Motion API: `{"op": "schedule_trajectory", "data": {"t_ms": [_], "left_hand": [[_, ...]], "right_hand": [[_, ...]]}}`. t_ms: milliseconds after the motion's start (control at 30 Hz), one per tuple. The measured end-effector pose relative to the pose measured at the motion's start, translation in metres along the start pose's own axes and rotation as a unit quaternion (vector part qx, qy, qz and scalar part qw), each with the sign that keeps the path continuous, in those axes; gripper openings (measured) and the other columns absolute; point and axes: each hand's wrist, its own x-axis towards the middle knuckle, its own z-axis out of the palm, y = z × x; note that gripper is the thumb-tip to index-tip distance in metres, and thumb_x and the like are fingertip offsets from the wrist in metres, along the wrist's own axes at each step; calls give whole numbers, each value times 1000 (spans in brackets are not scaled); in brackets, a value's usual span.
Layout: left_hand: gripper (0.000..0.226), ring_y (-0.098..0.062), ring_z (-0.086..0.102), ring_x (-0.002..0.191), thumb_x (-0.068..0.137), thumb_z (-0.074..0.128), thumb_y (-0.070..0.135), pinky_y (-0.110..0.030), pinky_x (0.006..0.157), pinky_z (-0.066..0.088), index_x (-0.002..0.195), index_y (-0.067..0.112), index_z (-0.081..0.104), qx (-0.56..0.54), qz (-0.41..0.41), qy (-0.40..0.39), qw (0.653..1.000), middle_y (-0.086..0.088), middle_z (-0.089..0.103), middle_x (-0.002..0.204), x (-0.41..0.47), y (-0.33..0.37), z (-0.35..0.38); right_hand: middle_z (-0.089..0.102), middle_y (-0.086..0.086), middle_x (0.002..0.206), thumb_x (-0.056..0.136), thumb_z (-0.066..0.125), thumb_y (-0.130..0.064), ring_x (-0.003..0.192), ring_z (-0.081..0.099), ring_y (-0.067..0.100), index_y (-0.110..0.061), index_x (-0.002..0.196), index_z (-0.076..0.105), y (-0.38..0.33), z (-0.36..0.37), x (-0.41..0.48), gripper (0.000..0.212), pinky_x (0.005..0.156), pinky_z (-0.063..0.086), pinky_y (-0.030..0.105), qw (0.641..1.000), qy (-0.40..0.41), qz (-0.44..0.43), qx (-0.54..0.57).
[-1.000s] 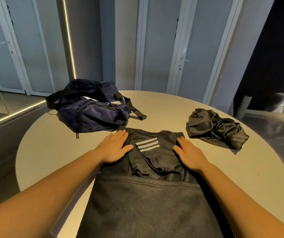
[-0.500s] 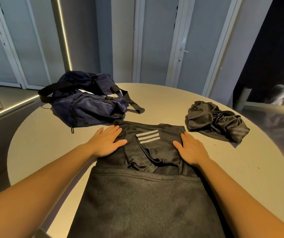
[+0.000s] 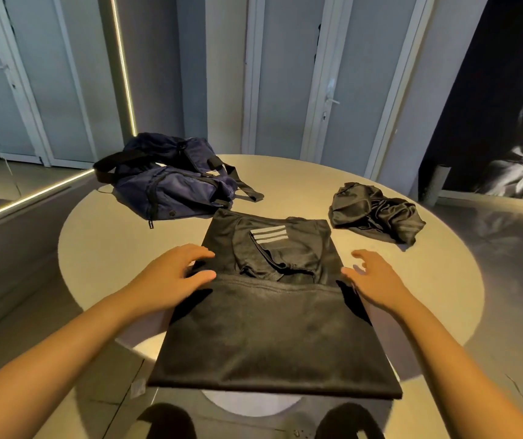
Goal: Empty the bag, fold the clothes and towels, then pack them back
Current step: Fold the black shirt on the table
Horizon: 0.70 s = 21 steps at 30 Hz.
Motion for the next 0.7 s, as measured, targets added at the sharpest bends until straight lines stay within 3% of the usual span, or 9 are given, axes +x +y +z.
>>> {"op": "schedule_trajectory", "data": {"t_ms": [100,167,233,367,433,567,633,700], "left_hand": [[60,6,50,123,82,48,75,-23,105,41,126,39,66,2,40,35,999,26,56,134,-57,14,2],[54,8,49,124,85,47,76,-21,103,40,121,42,68,17,62,54,996,30,55,133,-93,19,7],[50,8,48,125,86,51,77,-21,100,40,121,44,68,39,89,68,993,31,54,133,-125,20,13],[59,0,48,132,86,55,74,-33,109,41,133,40,64,119,123,73,983,22,55,142,-160,11,29],[54,-7,52,133,90,59,60,-38,109,44,137,34,63,157,127,87,975,15,57,143,-165,2,36],[60,-16,64,123,77,88,15,-40,104,49,132,26,67,155,102,110,976,9,64,135,-167,-4,37],[46,-13,65,120,85,81,20,-40,103,52,129,28,69,143,98,126,977,10,67,131,-169,2,32],[38,-7,62,119,93,61,37,-33,104,49,130,32,68,106,75,127,983,14,68,128,-170,11,23]], "right_hand": [[60,8,129,99,62,-30,106,61,24,-15,123,64,5,-8,-55,29,89,43,32,997,76,2,2],[68,3,102,98,62,-29,91,65,21,-21,98,66,11,-8,-91,8,84,53,41,993,111,34,37],[71,1,81,97,62,-34,78,70,22,-26,85,62,18,-5,-123,15,77,60,50,987,120,77,80],[68,1,60,96,52,-58,60,68,20,-22,84,56,21,4,-174,38,68,61,45,990,91,104,-3],[70,5,61,96,57,-54,60,70,25,-16,91,53,16,12,-184,38,66,62,46,988,66,118,69],[72,25,84,98,67,-20,66,73,34,-7,109,50,8,9,-191,24,57,62,42,954,39,151,258],[73,25,81,99,64,-12,62,70,31,-9,115,52,7,1,-197,21,54,59,35,936,15,148,319],[73,23,80,99,64,-12,62,67,29,-10,116,58,6,-8,-204,18,53,57,31,926,16,127,354]]}}
